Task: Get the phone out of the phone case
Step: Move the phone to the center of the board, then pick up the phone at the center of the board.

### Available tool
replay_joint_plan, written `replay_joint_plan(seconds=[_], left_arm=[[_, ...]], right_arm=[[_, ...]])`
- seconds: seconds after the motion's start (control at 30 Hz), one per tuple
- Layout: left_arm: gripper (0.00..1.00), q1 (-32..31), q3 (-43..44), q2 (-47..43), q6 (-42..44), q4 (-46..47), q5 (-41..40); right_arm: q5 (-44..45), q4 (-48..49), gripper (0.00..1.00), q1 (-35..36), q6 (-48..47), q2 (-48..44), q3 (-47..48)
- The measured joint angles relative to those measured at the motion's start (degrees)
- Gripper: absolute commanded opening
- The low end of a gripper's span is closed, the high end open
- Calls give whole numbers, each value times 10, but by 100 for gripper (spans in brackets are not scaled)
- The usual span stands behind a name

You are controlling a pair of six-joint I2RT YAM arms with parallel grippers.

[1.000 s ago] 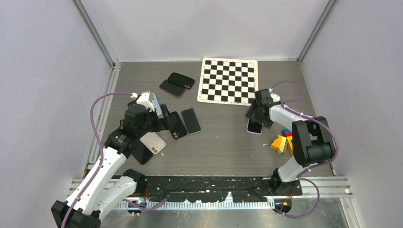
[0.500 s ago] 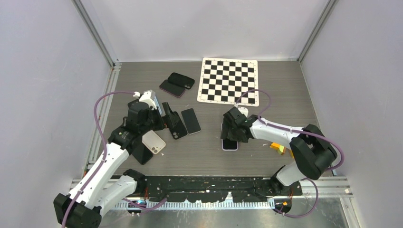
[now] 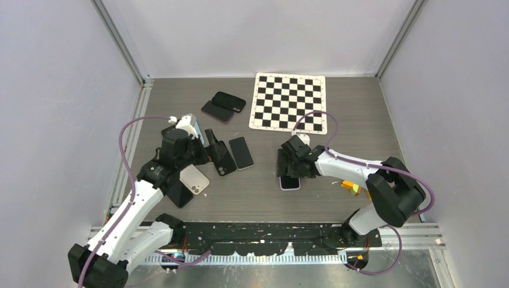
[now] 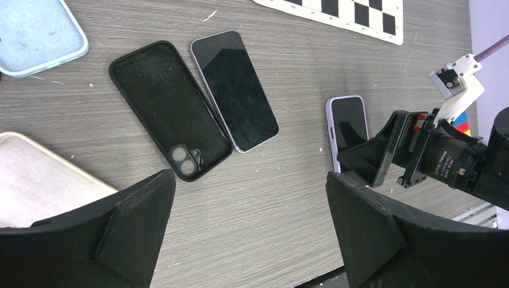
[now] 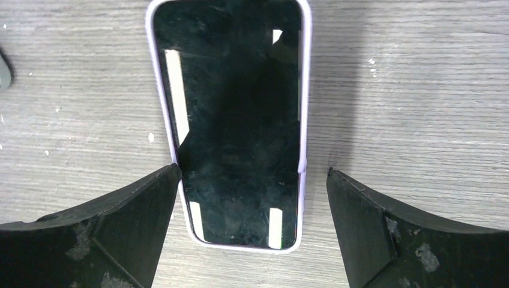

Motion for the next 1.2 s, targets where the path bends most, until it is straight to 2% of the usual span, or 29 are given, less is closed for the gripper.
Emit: replay_joint_plan(seconds=[0.4, 1.17, 1.2], left_arm=[[100, 0, -4, -5, -1, 0, 0], [100, 0, -6, -6, -2, 0, -1], [100, 0, -6, -6, -2, 0, -1]], right_arm=[[-32, 0, 100, 13, -11, -61, -30], [-8, -37, 99, 45, -97, 33, 22], [-8, -37, 95, 45, -98, 34, 22]])
